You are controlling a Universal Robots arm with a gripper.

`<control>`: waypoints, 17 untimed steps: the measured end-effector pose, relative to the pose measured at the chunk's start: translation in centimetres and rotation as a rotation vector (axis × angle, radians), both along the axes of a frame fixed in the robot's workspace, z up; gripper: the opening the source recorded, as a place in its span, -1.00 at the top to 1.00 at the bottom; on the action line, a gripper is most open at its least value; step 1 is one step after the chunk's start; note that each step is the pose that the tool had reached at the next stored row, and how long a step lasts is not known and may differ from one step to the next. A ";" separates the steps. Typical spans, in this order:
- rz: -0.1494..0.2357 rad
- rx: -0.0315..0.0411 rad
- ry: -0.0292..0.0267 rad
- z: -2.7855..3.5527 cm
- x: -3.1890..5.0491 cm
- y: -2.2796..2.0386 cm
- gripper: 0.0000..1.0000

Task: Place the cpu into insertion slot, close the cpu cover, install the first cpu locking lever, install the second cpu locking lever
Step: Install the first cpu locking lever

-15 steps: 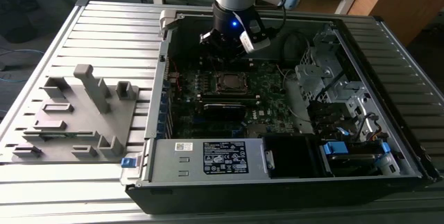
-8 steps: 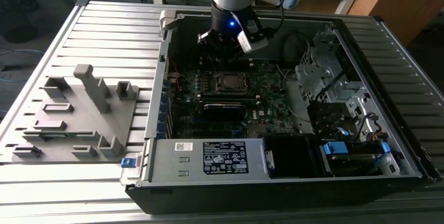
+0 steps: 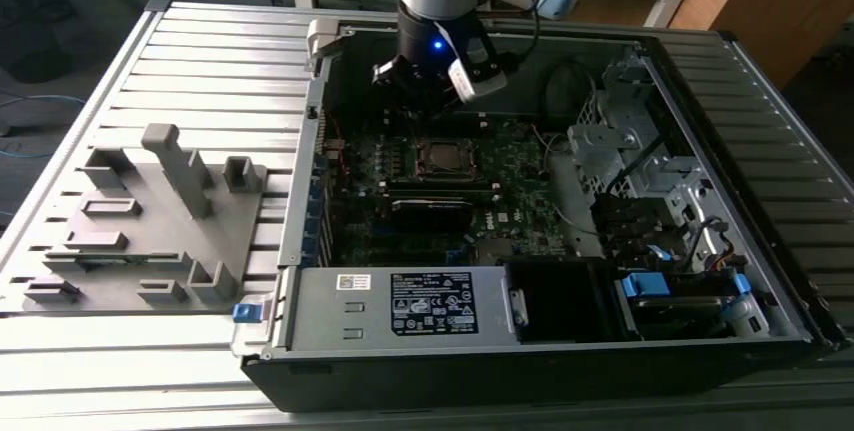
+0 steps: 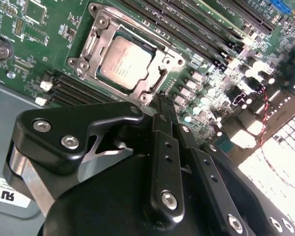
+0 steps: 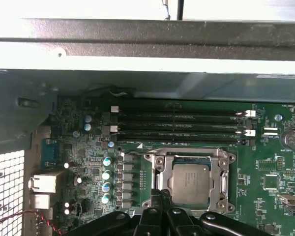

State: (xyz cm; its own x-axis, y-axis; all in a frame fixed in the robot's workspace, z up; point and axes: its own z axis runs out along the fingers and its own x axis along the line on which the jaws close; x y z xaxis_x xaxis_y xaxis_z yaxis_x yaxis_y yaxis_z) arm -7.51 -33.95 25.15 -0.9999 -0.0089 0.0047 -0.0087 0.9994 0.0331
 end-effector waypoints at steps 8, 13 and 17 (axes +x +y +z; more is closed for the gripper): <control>0.000 0.0051 -0.0008 0.56 -0.16 0.00 0.80; 0.000 0.0049 -0.0041 0.53 -1.46 0.00 0.80; 0.000 0.0050 -0.0054 0.51 -2.23 0.01 0.80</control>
